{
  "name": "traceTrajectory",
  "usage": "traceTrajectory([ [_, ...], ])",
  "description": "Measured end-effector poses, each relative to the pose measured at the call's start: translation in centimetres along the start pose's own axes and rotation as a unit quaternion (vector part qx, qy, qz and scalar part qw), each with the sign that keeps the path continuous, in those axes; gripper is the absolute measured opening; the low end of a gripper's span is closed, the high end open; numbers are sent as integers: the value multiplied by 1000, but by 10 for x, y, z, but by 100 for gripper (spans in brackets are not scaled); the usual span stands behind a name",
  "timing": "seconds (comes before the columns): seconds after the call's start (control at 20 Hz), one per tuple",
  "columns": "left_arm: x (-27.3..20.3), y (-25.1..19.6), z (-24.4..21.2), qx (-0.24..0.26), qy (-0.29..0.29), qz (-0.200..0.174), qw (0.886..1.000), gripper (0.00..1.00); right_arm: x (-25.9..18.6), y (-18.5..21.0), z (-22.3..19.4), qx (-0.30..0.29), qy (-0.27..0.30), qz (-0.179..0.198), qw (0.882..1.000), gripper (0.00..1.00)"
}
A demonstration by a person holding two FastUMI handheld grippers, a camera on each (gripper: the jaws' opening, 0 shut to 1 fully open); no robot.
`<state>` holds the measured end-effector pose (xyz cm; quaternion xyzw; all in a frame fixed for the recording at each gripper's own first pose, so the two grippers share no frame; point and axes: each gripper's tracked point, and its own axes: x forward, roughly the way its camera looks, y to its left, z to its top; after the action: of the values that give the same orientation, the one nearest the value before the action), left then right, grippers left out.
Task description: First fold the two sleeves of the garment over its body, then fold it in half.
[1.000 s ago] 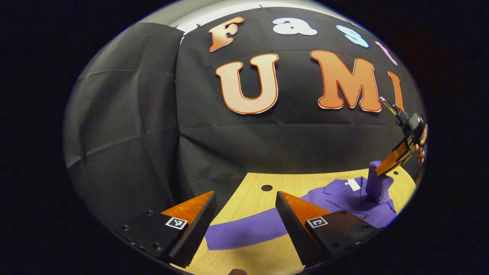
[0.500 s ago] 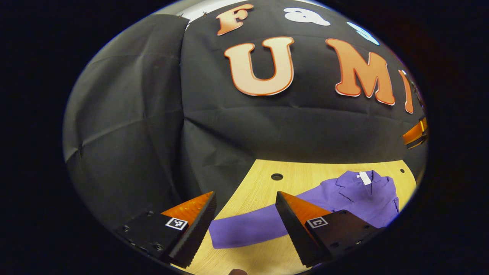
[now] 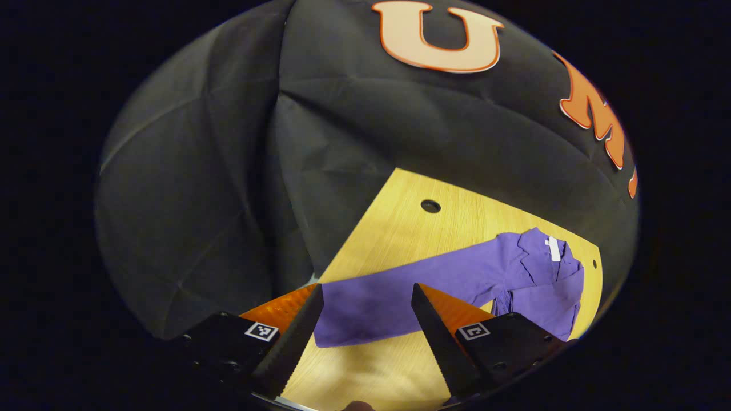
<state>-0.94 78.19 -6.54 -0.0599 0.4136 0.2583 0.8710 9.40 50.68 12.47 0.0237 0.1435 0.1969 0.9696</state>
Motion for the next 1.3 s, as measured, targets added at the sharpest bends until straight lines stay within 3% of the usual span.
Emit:
traceTrajectory([
  [0.05, 7, 5, -7, 2, 26, 1, 1000, 99, -7, -4, 3, -2, -9, -6, 1000, 100],
  [0.15, 30, 14, -22, -2, 76, 7, 997, 100, -24, -14, 7, -8, -25, -24, 999, 95],
  [0.2, 35, 17, -30, -11, 102, 4, 995, 99, -32, -20, 8, -12, -34, -35, 999, 100],
  [0.25, 42, 19, -39, -20, 126, 0, 992, 100, -39, -26, 8, -16, -41, -43, 998, 95],
  [0.3, 48, 27, -48, -25, 146, 3, 989, 99, -47, -32, 6, -22, -45, -54, 997, 100],
  [0.4, 58, 39, -67, -38, 187, 2, 982, 99, -60, -42, -1, -35, -43, -73, 996, 95],
  [0.5, 69, 43, -76, -51, 217, 2, 975, 99, -65, -47, -7, -46, -35, -89, 994, 100],
  [0.55, 77, 45, -78, -56, 226, 4, 972, 98, -70, -50, -12, -49, -31, -94, 994, 95],
  [0.95, 100, 62, -86, -53, 272, 40, 960, 97, -95, -61, -36, -58, -5, -120, 991, 95],
  [1.15, 105, 60, -86, -35, 286, 53, 956, 83, -99, -64, -37, -58, -4, -120, 991, 95],
  [1.25, 106, 54, -84, -40, 289, 53, 955, 67, -98, -65, -39, -54, -1, -117, 992, 95],
  [1.3, 106, 49, -85, -41, 290, 52, 955, 63, -99, -67, -42, -56, 2, -116, 992, 95],
])
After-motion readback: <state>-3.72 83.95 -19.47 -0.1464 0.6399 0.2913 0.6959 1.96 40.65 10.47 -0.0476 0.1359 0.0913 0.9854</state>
